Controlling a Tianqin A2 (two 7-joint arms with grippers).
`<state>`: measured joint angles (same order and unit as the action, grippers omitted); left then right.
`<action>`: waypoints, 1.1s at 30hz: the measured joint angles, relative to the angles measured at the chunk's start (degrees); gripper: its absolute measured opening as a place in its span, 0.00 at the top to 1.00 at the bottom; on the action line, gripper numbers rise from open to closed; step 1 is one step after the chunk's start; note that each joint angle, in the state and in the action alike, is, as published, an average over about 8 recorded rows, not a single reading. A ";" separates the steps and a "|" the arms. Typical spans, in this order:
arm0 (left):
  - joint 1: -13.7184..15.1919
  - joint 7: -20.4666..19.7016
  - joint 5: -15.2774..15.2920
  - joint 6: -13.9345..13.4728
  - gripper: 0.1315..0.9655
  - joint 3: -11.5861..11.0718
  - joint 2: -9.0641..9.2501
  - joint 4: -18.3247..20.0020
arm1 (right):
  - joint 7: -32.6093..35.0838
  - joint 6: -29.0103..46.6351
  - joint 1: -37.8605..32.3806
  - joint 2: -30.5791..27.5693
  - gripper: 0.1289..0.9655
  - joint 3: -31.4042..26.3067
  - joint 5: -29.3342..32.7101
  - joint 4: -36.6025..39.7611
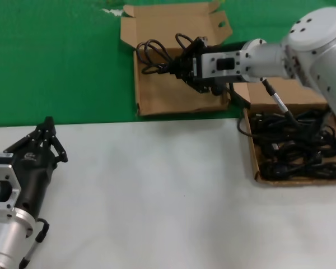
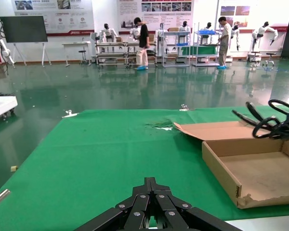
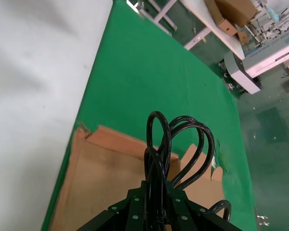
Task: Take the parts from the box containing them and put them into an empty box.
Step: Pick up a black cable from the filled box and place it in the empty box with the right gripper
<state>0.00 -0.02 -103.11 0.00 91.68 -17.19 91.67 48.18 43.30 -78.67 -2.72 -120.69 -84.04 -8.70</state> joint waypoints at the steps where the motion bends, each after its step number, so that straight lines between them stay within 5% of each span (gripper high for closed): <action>1: 0.00 0.00 0.00 0.00 0.99 0.00 0.00 0.00 | 0.91 -1.12 -0.11 0.58 0.92 -0.94 -1.09 0.84; 18: 0.00 0.00 0.00 0.00 0.99 0.00 0.00 0.00 | 2.84 -16.43 2.90 2.68 0.92 -31.87 -28.31 -0.64; 33: 0.00 0.00 0.00 0.00 0.99 0.00 0.00 0.00 | 7.47 -22.57 5.42 2.72 0.92 -36.96 -34.37 -2.57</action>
<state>0.00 -0.02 -103.11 0.00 91.68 -17.19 91.67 55.66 20.74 -73.25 0.00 -157.65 -118.41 -11.27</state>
